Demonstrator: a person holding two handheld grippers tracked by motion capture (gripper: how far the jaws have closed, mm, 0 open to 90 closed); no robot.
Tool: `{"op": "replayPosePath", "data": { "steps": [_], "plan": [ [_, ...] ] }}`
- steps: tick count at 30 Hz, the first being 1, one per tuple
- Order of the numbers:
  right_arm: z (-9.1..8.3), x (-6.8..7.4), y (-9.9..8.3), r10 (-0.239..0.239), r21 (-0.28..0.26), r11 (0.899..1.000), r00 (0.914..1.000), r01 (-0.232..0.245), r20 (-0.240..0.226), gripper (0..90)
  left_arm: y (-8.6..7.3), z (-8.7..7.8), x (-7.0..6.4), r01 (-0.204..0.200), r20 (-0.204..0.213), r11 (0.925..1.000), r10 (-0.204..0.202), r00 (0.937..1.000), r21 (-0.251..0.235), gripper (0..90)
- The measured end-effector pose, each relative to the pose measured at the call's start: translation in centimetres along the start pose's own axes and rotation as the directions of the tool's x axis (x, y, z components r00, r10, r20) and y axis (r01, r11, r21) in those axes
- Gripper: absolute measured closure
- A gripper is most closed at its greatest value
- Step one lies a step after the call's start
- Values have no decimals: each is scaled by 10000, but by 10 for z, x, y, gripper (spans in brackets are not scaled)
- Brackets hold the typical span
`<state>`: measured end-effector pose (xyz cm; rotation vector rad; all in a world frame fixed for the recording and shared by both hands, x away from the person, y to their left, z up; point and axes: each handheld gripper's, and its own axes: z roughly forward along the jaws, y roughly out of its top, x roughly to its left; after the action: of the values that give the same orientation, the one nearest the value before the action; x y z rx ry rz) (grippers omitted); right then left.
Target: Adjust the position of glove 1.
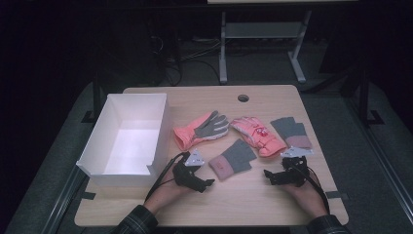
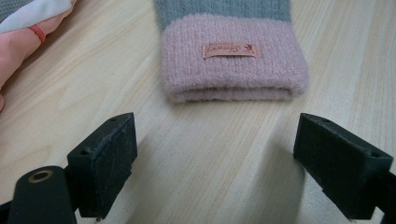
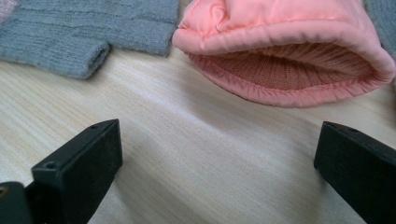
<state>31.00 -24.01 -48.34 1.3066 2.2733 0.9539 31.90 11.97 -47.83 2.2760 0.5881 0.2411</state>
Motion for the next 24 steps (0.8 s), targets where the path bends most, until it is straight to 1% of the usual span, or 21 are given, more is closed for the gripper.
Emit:
{"op": "replayPosePath", "data": {
  "steps": [10,11,12,13,15,17,20,22,23,24],
  "plan": [
    [-1,-1,-1,-8,1,10000,10000,8,-25,6,0,0,0,17,-6,10000,-17,10000,-2,127],
    [-1,-1,-1,-77,11,10000,10000,77,-49,6,0,0,0,13,-7,10000,-13,10000,-1,127],
    [-3,-2,-1,-36,178,9998,10000,36,4,6,0,0,0,15,-8,10000,-15,10000,-3,127],
    [-3,-2,-1,-36,178,9998,10000,36,4,6,0,0,0,15,-8,10000,-15,10000,-3,127],
    [-6,-1,2,-16,646,9979,9999,8,115,6,0,-1,0,18,-14,10000,-18,10000,-3,127],
    [-8,1,3,22,753,9972,9999,-30,111,8,-1,-1,0,26,-16,10000,-26,10000,-9,127],
    [-10,2,4,-39,664,9978,9999,33,100,8,-2,-2,0,17,-46,10000,-17,10000,27,127],
    [-10,3,4,-74,598,9982,10000,71,47,8,2,-4,-1,-4,-94,9993,8,10000,371,135],
    [-10,2,4,-88,583,9983,10000,88,2,8,2,-4,-1,-32,-103,9993,35,9999,370,135],
    [-10,1,4,-68,554,9984,10000,71,-51,8,7,-6,-1,19,-69,9993,-17,10000,368,135]
  ]
}}
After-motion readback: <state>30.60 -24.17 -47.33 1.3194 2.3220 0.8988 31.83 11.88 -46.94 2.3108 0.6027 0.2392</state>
